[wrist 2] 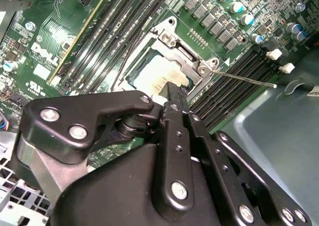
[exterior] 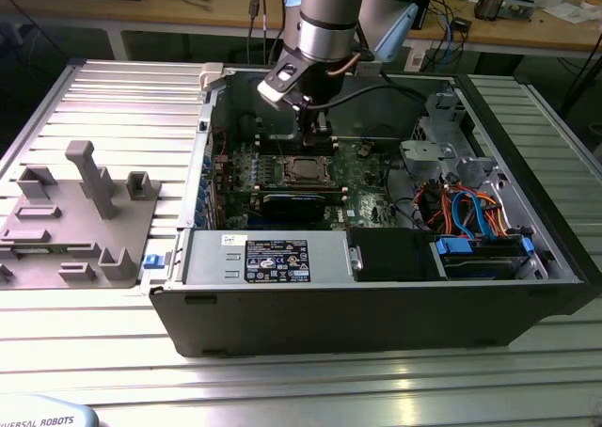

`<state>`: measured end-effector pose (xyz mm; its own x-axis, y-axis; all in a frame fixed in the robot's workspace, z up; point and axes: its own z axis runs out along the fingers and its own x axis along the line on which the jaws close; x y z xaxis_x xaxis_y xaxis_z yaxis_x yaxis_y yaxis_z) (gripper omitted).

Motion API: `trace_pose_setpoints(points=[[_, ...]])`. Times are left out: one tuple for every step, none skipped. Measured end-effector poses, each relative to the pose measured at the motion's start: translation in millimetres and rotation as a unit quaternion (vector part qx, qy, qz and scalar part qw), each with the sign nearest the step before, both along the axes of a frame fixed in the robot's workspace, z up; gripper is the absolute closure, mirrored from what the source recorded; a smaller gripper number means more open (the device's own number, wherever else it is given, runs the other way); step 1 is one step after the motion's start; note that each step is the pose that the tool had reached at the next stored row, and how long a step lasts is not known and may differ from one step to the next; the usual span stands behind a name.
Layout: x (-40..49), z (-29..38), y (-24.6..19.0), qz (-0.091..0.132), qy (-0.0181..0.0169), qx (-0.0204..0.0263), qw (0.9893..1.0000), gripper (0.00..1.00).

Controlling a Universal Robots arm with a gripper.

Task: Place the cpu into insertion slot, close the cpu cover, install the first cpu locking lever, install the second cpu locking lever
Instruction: 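Install the first cpu locking lever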

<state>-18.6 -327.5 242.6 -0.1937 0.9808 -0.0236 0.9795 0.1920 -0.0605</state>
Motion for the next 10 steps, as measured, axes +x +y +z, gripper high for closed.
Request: trace_pose_setpoints(points=[[0.0, 0.0, 0.0, 0.002, 0.0, 0.0, 1.0, 0.89], [0.0, 0.0, 0.0, 0.004, 0.0, 0.0, 1.0, 0.89], [0.0, 0.0, 0.0, 0.006, 0.0, 0.0, 1.0, 0.89], [0.0, 0.0, 0.0, 0.009, 0.0, 0.0, 1.0, 0.89], [0.0, 0.0, 0.0, 0.013, 0.0, 0.0, 0.9999, 0.89], [0.0, 0.0, 0.0, 0.015, 0.0, 0.0, 0.9999, 0.89], [0.0, 0.0, 0.0, 0.017, 0.0, 0.0, 0.9999, 0.89], [0.0, 0.0, 0.0, 0.019, 0.0, 0.0, 0.9998, 0.89], [0.0, 0.0, 0.0, 0.021, 0.0, 0.0, 0.9998, 0.89], [0.0, 0.0, 0.0, 0.024, 0.0, 0.0, 0.9997, 0.89]])
